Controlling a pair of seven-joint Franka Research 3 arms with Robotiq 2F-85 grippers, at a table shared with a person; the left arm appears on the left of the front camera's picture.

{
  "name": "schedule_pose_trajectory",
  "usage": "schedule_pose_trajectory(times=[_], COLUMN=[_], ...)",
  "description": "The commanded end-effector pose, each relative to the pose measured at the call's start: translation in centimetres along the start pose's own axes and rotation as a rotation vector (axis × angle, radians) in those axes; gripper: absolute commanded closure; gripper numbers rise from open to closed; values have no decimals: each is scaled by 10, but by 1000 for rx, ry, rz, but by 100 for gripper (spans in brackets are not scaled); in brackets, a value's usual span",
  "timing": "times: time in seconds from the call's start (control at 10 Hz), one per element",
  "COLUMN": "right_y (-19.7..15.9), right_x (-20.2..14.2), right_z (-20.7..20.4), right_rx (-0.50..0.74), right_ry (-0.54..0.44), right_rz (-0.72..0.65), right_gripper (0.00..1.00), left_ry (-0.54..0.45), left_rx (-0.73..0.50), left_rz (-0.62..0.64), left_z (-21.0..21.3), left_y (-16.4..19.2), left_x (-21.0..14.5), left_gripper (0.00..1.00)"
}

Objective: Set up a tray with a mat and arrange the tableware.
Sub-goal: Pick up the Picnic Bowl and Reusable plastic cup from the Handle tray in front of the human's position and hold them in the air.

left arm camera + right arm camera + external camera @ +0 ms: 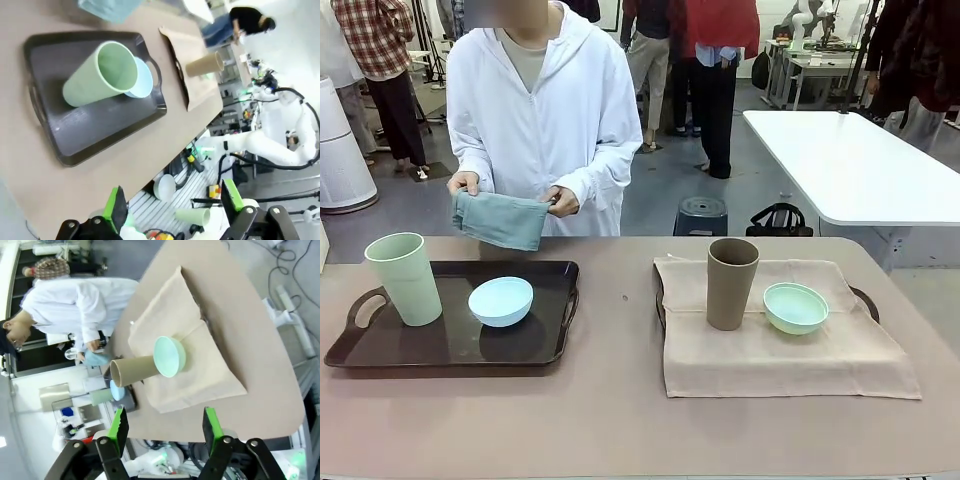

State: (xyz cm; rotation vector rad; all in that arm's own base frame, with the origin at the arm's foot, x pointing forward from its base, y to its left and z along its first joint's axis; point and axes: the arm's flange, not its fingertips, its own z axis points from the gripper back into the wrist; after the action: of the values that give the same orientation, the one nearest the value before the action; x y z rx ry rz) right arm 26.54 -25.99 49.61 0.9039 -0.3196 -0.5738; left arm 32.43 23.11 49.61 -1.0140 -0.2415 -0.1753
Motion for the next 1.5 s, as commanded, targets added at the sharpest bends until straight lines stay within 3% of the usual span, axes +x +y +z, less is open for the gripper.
schedule_pose_trajectory(times=[0.0,0.3,0.4,0.5,1.4], right_y=[-13,-27,-27,-27,-27], right_x=[6,6,7,2,2], right_z=[18,23,16,27,27], right_rx=[79,79,65,66,66], right_ry=[-7,-8,-9,-20,-20], right_rz=[-1,-26,-24,-38,-38], right_gripper=[22,22,22,22,22], left_ry=[-30,-20,9,-39,-39], left_rx=[-63,-75,-54,-76,-76], left_rz=[7,22,-5,48,48], left_z=[20,36,33,30,30], left_y=[15,24,19,28,28], left_x=[-21,-34,-24,-40,-40], left_gripper=[0,0,0,0,0])
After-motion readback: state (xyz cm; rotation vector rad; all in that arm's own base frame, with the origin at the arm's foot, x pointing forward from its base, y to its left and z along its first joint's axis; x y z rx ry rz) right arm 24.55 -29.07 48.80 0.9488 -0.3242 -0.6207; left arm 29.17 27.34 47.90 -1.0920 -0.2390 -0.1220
